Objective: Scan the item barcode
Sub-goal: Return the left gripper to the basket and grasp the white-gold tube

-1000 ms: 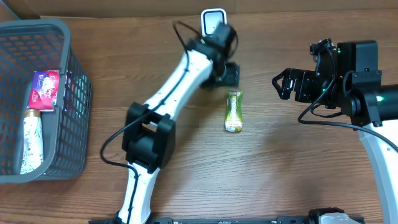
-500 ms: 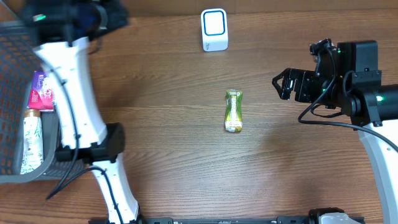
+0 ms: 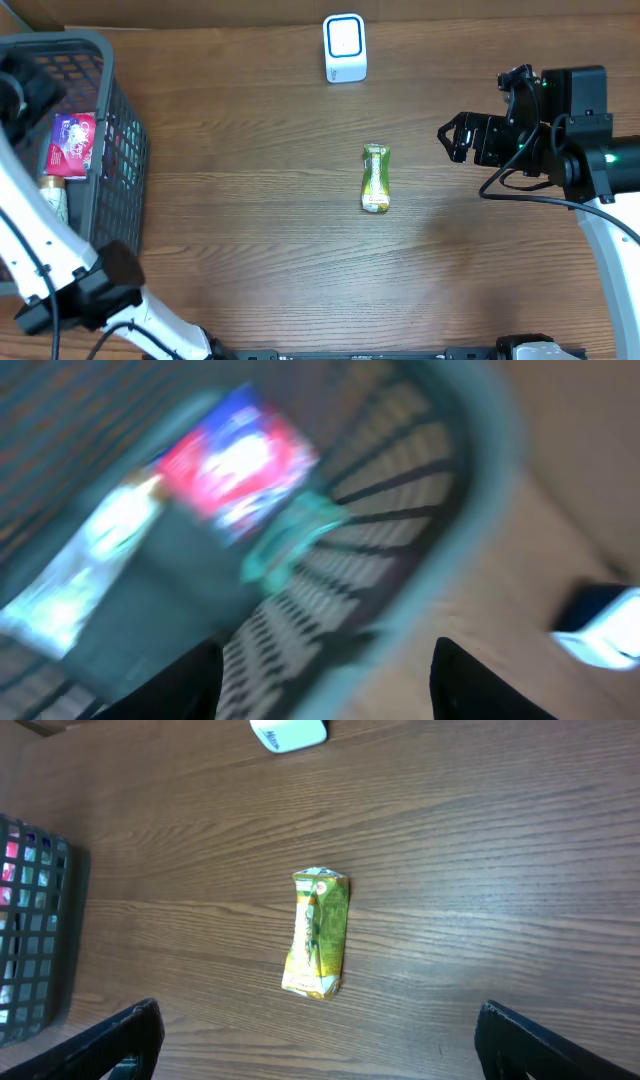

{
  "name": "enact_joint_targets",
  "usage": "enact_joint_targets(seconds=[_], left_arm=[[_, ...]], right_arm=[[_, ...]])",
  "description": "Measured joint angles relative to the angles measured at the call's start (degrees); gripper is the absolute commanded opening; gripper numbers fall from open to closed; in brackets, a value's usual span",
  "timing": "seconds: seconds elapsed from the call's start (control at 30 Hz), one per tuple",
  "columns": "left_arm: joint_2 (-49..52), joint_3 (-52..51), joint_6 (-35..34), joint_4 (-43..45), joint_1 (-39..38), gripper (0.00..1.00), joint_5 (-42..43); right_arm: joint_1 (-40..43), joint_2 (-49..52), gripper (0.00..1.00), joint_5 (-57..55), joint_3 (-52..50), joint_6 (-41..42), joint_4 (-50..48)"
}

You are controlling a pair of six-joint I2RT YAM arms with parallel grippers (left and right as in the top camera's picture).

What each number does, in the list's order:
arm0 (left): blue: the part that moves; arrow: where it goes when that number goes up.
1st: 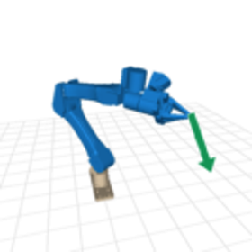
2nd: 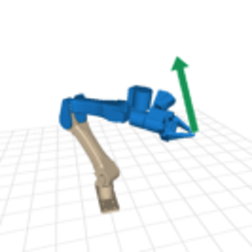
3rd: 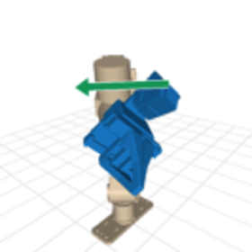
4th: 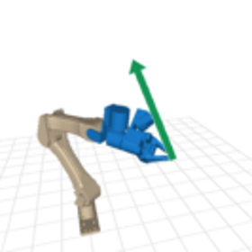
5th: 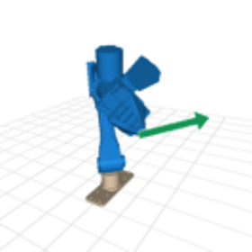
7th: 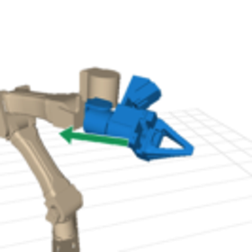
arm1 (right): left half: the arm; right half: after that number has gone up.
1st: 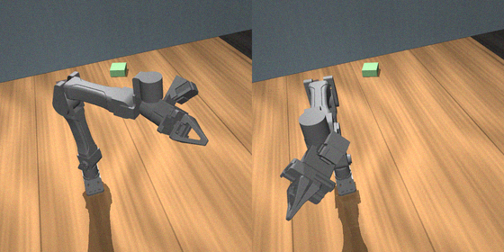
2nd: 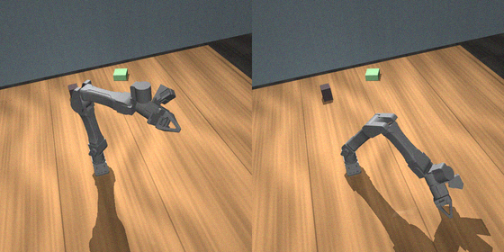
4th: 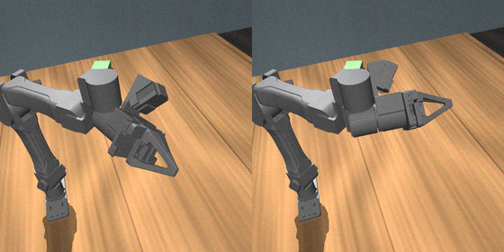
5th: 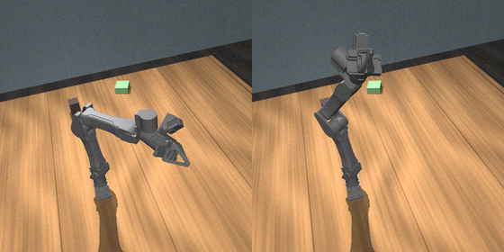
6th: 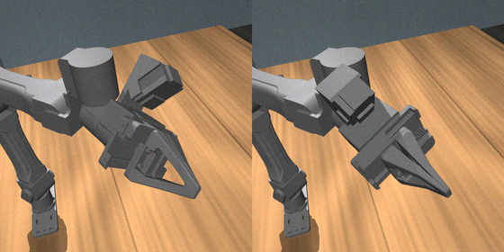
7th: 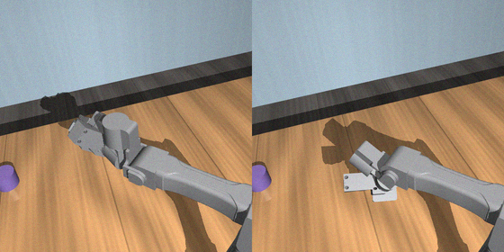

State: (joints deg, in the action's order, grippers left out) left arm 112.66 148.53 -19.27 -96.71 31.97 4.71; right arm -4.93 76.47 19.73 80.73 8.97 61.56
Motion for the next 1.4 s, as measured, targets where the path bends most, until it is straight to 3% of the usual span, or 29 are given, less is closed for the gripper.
enact_joint_targets(seconds=[0.3, 0.47, 0.8, 1.07, 1.4], left_arm=[[-2.03, -21.7, -0.5, 3.45, 12.28, 0.57, -3.52], [-2.03, -33.7, 0.72, 16.09, 16.76, 0.6, -4.5], [-1.95, -53.94, 14.1, 37.31, 16.5, 0.57, -5.88], [-1.92, -62.71, 18.67, 46.9, 16.5, 0.61, -9.77], [-1.9, -65.7, 26.32, 56.65, 16.5, 0.67, -11.02]], right_arm=[[0.0, 0.0, 1.0, 0.0, 0.0, 0.02, -0.24], [0.0, 0.0, 1.0, 0.0, 0.0, 0.0, -0.24], [-0.04, 0.02, 1.0, 0.0, 0.0, 0.04, -0.13], [-0.04, 0.04, 1.0, 0.0, 0.0, 0.02, 0.48], [-0.04, 0.04, 1.0, -0.02, 0.0, 0.02, 1.88]])
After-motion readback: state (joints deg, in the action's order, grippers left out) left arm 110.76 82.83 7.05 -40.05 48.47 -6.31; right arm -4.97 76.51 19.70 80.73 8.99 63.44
